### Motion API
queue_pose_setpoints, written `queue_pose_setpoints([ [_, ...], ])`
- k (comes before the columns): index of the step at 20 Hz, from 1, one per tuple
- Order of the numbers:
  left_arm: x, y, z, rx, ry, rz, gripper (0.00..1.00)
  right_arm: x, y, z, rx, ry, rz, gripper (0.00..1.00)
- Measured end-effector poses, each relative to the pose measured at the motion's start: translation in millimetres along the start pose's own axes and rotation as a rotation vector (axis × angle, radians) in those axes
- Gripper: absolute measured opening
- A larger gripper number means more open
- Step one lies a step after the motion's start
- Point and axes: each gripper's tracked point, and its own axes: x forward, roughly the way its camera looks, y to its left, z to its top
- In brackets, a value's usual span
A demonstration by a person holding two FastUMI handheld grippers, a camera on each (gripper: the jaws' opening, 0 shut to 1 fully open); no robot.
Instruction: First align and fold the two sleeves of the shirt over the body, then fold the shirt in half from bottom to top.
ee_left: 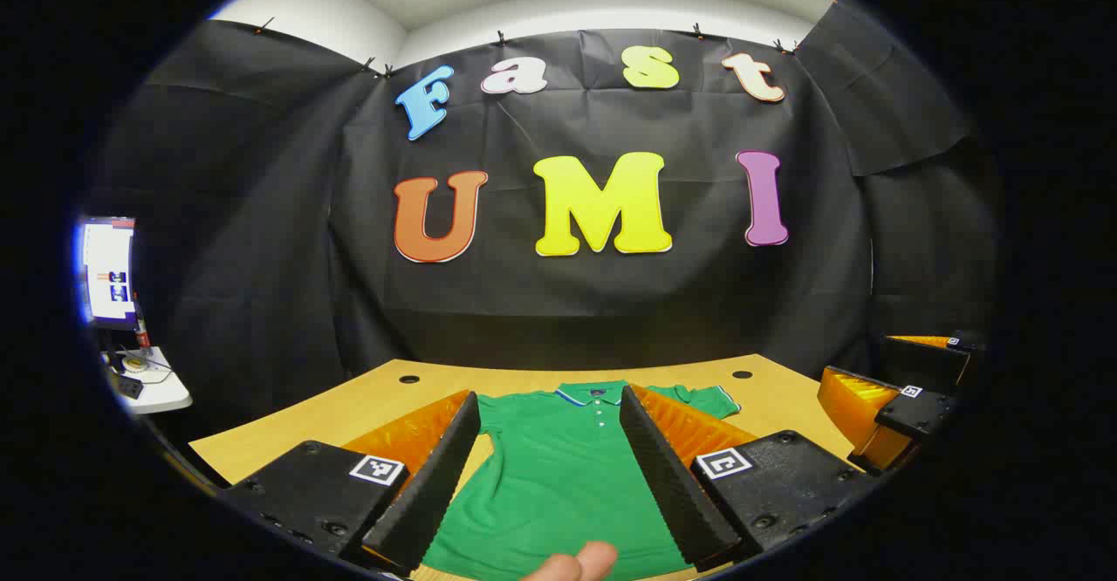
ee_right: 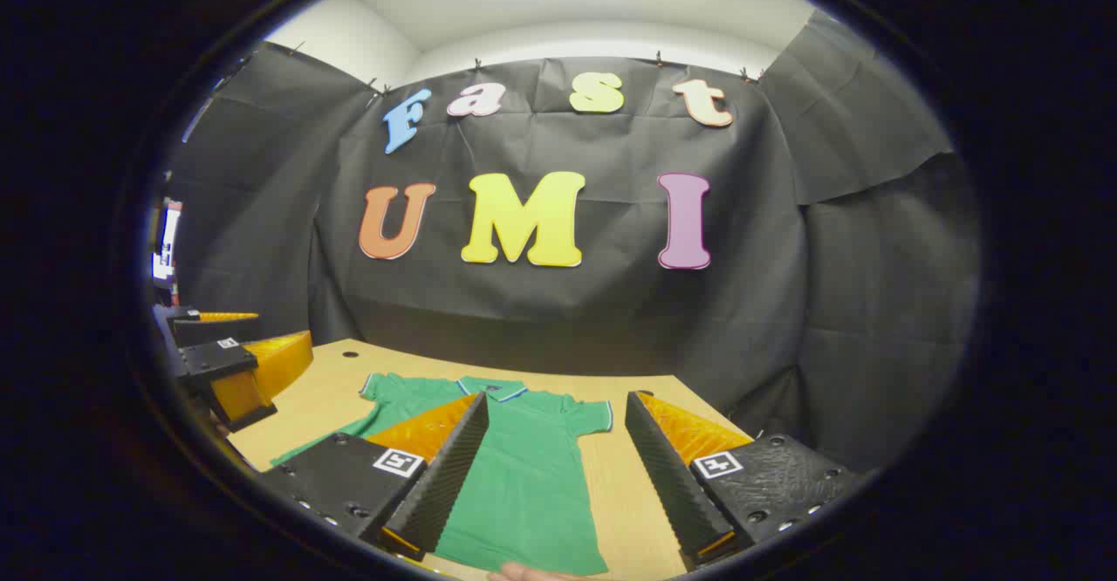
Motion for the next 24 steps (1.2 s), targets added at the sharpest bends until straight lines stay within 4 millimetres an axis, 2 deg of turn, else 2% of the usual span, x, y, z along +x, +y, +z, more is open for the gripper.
queue_pose_setpoints([
  [5,2,-9,-9,-0.033,0.035,-0.033,1.0,-2,8,-2,-0.004,-0.016,0.014,0.95],
  [12,3,-9,-12,-0.035,0.048,-0.026,1.0,-2,16,-16,-0.01,0.007,0.037,0.95],
  [21,13,-11,-28,-0.018,0.078,-0.035,1.0,10,5,-29,-0.021,0.026,0.006,0.97],
  [24,19,-12,-34,-0.014,0.092,-0.029,1.0,24,2,-37,-0.03,0.04,0.015,0.95],
])
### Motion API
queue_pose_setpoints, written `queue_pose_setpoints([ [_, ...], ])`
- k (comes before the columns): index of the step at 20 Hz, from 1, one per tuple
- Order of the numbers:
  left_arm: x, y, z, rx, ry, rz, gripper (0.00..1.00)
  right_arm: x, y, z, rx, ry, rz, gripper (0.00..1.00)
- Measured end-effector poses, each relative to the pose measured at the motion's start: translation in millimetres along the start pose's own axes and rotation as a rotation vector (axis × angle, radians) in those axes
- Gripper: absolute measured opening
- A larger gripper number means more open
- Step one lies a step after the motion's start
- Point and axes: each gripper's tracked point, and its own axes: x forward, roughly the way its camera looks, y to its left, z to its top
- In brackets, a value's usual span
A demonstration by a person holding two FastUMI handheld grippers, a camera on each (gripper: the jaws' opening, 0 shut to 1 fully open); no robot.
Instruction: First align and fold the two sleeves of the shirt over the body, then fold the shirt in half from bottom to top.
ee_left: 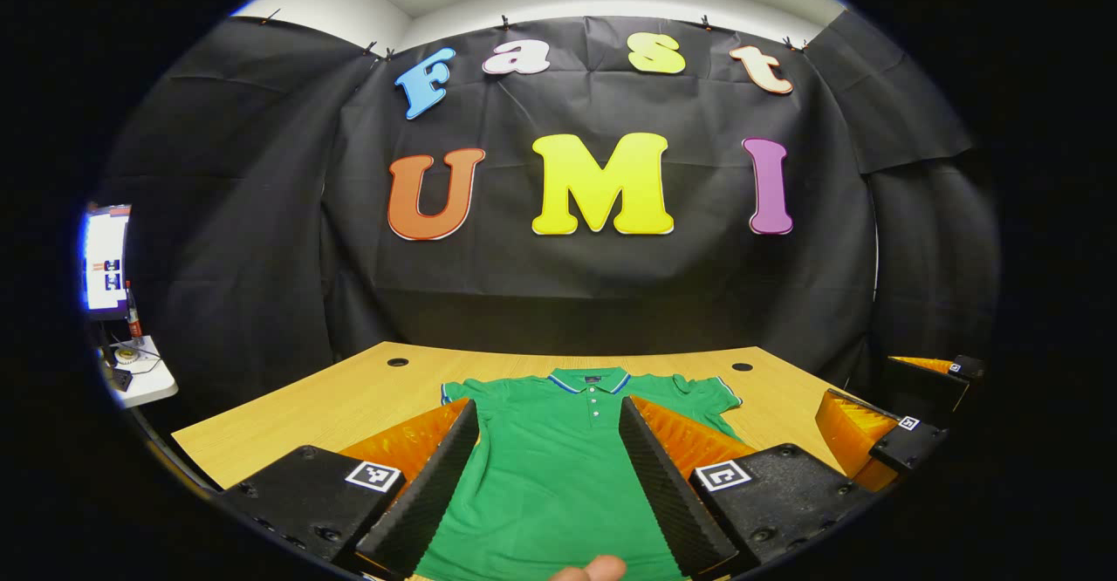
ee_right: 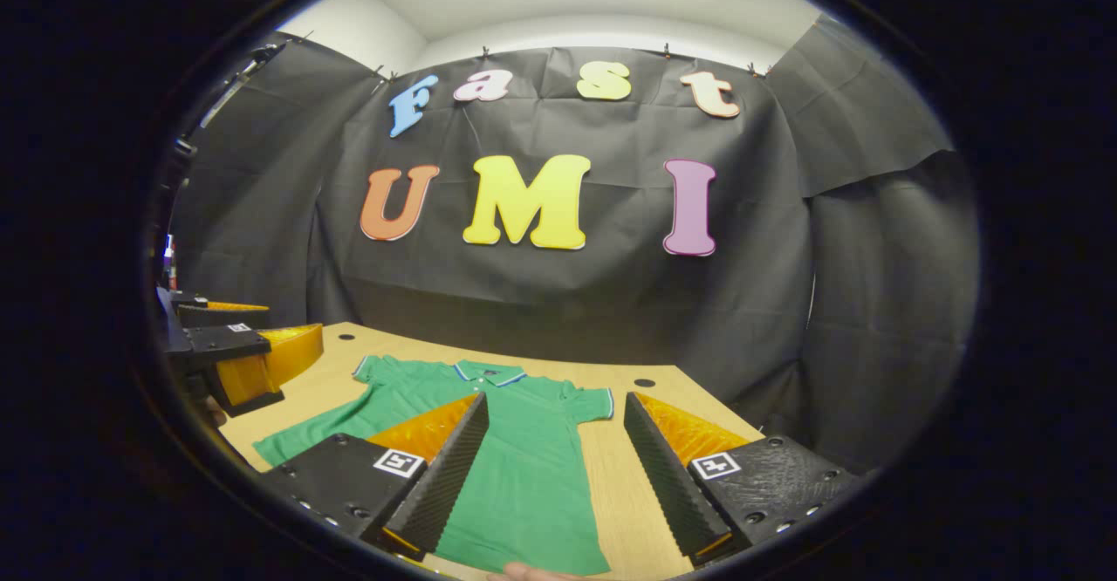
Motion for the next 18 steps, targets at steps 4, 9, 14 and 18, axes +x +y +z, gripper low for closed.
queue_pose_setpoints([
  [4,8,-6,-13,0.008,0.029,-0.009,1.0,46,-22,-6,0.015,0.046,-0.033,0.95],
  [9,23,-14,-30,0.024,0.059,-0.024,1.0,133,-48,-25,0.0,0.161,-0.067,0.96],
  [14,37,-14,-42,0.05,0.065,-0.012,1.0,231,-74,-70,0.033,0.296,-0.094,0.95],
  [18,44,-6,-51,0.028,0.084,0.009,1.0,289,-92,-117,0.105,0.444,-0.128,0.97],
])
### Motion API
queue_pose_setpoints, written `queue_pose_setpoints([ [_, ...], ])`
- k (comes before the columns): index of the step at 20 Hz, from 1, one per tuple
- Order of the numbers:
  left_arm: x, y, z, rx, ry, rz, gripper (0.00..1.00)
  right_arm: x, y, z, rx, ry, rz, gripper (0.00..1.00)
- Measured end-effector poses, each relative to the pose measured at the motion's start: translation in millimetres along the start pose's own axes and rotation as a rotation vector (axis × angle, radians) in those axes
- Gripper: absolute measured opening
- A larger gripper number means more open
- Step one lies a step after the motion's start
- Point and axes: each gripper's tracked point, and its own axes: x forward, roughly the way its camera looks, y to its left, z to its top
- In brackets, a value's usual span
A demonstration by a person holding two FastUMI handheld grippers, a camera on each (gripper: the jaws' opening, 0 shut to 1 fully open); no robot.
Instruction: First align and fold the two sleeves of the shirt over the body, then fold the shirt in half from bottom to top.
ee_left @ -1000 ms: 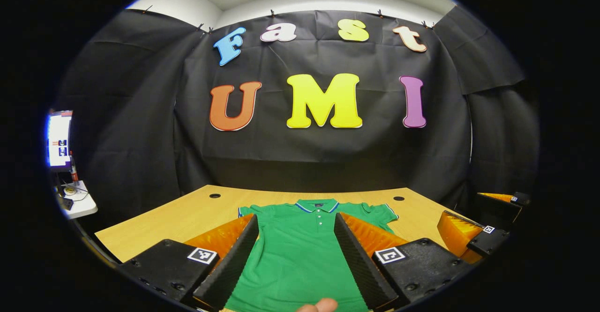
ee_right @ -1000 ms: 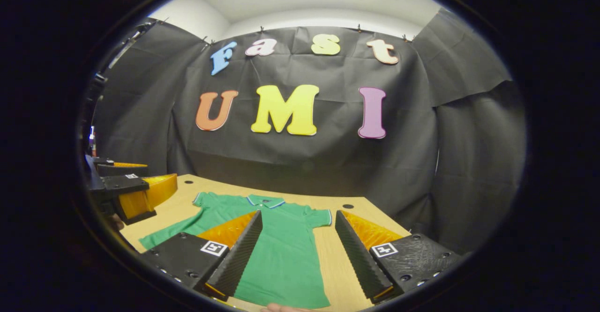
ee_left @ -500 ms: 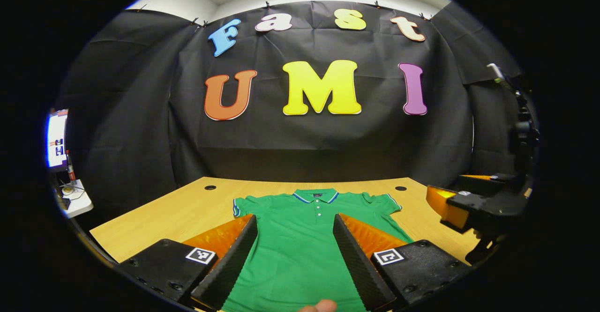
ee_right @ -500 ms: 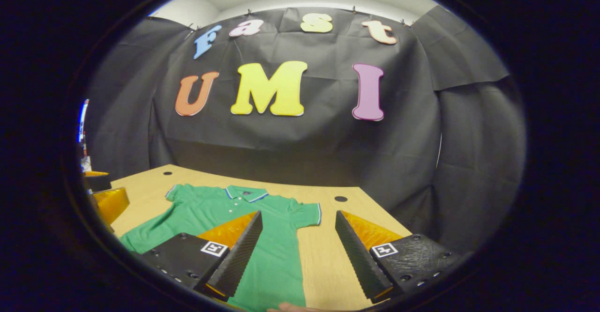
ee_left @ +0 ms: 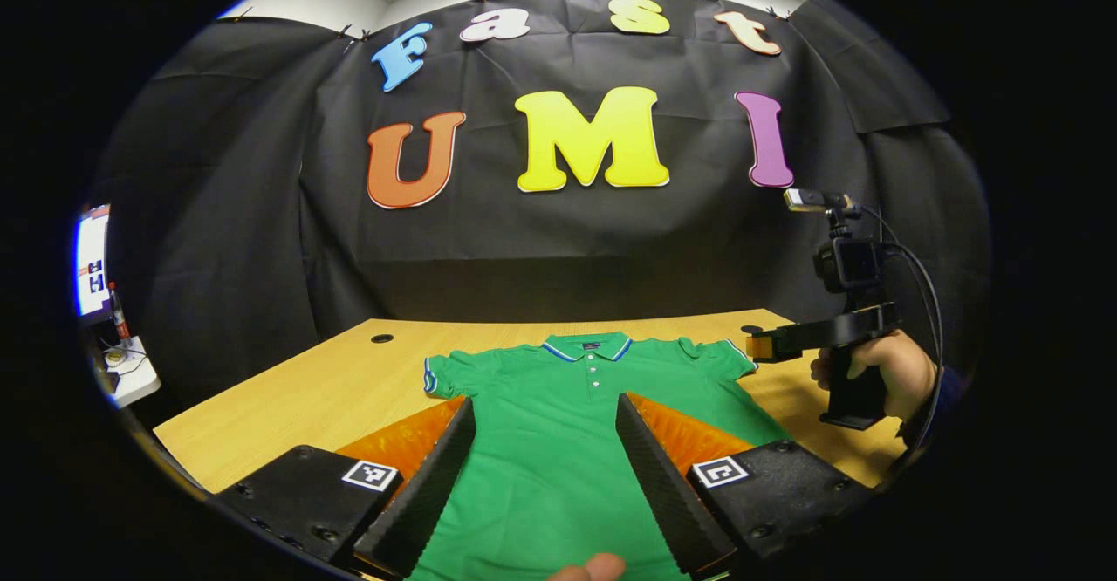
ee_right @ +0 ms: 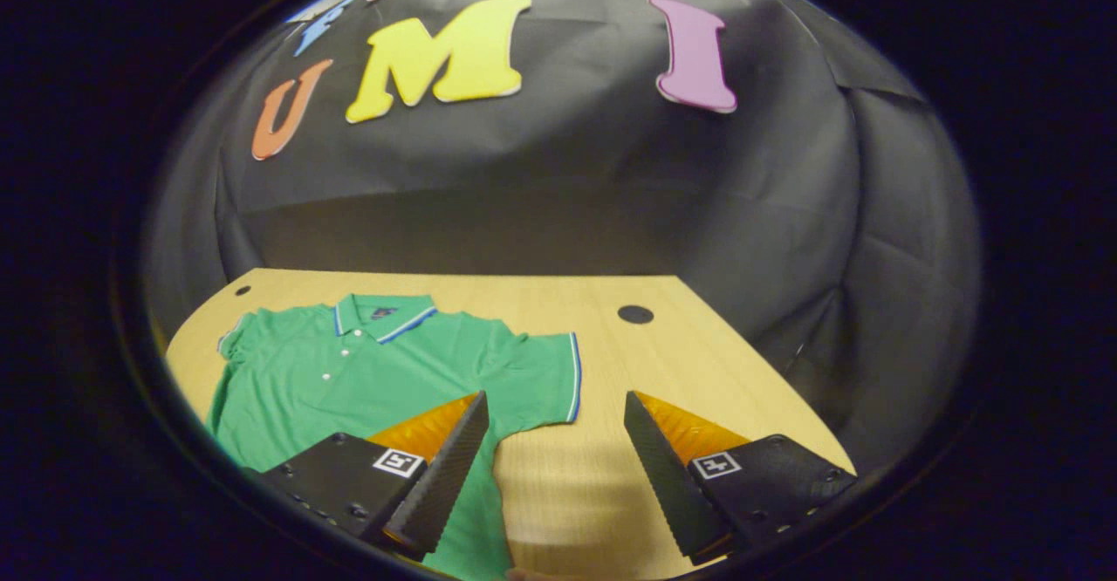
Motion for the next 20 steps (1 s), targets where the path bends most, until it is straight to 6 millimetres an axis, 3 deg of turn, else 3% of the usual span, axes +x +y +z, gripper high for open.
queue_pose_setpoints([
  [5,6,1,-7,-0.014,0.022,-0.001,1.0,48,-2,-14,0.033,0.102,-0.026,0.93],
  [10,8,2,-10,-0.023,0.037,-0.005,1.0,68,7,-34,0.013,0.177,0.0,0.8],
  [12,10,5,-9,-0.022,0.033,-0.001,1.0,71,11,-34,0.09,0.189,0.03,0.63],
  [13,11,7,-10,-0.024,0.036,0.002,1.0,72,8,-30,0.123,0.178,0.023,0.41],
  [14,12,8,-12,-0.031,0.043,0.004,1.0,77,8,-31,0.142,0.187,0.028,0.36],
  [17,12,11,-14,-0.043,0.058,0.006,1.0,77,13,-27,0.137,0.186,0.047,0.04],
  [20,12,14,-13,-0.038,0.052,0.011,1.0,76,12,-22,0.032,0.16,0.015,0.01],
])
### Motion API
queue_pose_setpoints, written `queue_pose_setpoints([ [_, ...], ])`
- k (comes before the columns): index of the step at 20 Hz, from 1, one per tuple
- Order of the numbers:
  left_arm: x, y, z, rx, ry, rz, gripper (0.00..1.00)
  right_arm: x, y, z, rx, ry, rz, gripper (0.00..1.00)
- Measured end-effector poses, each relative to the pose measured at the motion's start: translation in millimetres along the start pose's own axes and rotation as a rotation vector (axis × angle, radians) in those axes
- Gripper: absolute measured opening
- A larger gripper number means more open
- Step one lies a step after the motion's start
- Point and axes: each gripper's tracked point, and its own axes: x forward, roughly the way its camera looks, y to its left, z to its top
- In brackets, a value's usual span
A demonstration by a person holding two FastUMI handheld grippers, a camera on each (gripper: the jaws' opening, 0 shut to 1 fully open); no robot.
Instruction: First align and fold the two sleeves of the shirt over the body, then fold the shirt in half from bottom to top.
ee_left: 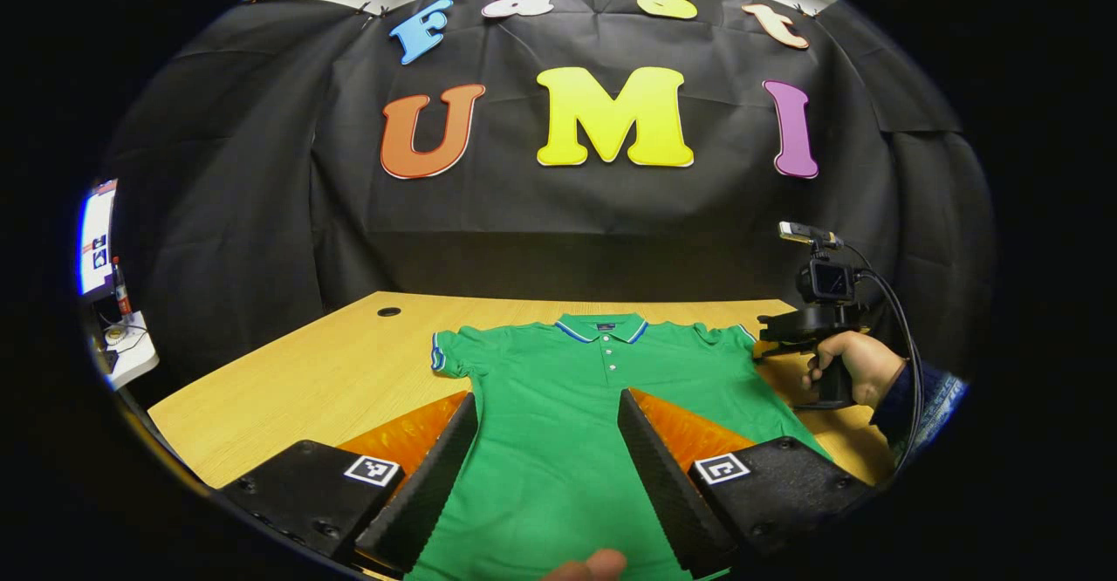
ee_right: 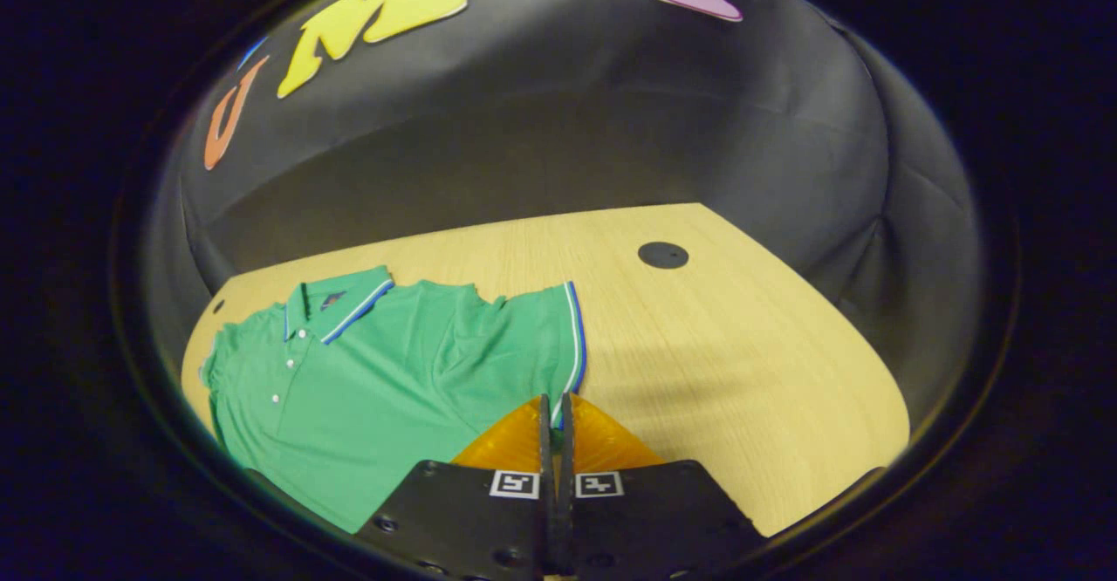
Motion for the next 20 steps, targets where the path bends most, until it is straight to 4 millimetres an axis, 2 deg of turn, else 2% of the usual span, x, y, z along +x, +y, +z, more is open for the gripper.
queue_pose_setpoints([
  [2,1,0,0,0.002,0.001,-0.001,1.0,-7,4,12,-0.059,-0.04,-0.008,0.0],
  [4,1,3,2,0.01,0.0,-0.003,1.0,-18,18,23,-0.11,-0.085,0.023,0.0],
  [7,3,18,7,-0.015,-0.004,0.009,1.0,-31,36,33,-0.193,-0.13,0.035,0.0],
  [11,2,33,12,-0.061,-0.004,0.025,1.0,-39,81,31,-0.285,-0.171,0.129,0.0],
  [14,0,38,21,-0.057,-0.023,0.033,1.0,-45,117,17,-0.293,-0.169,0.21,0.0],
  [16,-2,39,25,-0.058,-0.038,0.03,1.0,-51,136,15,-0.305,-0.193,0.239,0.01],
  [17,-2,41,26,-0.061,-0.042,0.032,1.0,-53,146,11,-0.304,-0.193,0.273,0.11],
  [20,-2,46,24,-0.072,-0.029,0.041,1.0,-82,166,7,-0.25,-0.198,0.344,0.75],
])
